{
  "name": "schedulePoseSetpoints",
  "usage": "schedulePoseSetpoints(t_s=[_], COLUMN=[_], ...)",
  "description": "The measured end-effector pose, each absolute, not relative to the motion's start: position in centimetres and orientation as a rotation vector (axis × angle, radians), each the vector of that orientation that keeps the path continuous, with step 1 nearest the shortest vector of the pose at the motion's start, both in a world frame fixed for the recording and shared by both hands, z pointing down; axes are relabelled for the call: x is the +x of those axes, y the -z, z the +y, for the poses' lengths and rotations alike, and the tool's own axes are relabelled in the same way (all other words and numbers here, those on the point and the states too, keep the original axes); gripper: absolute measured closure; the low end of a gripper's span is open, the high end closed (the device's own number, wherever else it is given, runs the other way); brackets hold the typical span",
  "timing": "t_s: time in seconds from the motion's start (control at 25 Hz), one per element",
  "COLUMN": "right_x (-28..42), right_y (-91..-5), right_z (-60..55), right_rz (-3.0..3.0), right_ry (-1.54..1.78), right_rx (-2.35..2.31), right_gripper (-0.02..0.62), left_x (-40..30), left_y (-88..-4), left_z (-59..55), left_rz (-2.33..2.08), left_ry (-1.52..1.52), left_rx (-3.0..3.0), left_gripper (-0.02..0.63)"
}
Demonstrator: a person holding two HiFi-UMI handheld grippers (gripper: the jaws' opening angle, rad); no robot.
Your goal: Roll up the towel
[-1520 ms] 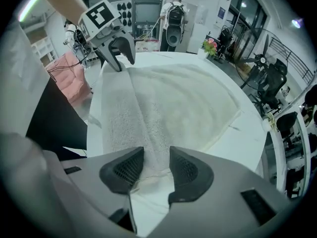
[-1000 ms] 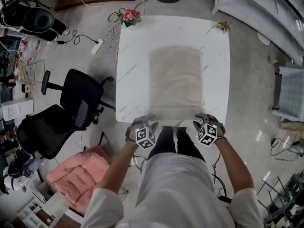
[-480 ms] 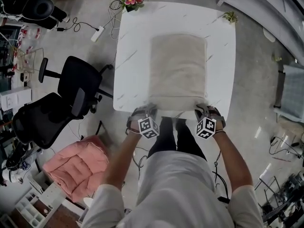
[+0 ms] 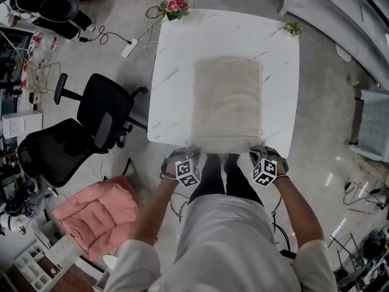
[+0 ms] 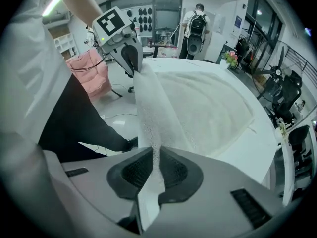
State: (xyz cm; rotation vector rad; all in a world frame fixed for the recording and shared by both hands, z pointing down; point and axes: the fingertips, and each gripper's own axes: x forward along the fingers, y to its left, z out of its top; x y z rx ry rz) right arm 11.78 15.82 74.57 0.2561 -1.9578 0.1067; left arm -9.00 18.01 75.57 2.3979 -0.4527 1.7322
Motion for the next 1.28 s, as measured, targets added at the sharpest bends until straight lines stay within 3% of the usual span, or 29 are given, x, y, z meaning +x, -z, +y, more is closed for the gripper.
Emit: schedulePoseSetpoints(t_s=[0.6,1.0,1.28], right_x=[11.8,11.8,12.7], right_y=[-72.3,-73.8,-75.1], right_z=[12.0,6.5,3.5], right_rz=[-1.952,-1.914,-1.864], right_ry=[-0.247,-0.232,-0.179], right_rx=[0.256,0.332,0.49], right_gripper=[0.54,0.529,0.397], left_x=[-8.8,-9.2,-9.8], left_y=[-73.0,-74.0,-75.9], left_z=[14.8,7.8,4.9], left_rz=[-0.252,-0.402,-0.626], left_ry=[-1.656,-1.699,-1.757], left_rx=[2.391,2.387,2.318], left_gripper=[0.558,0.547,0.411])
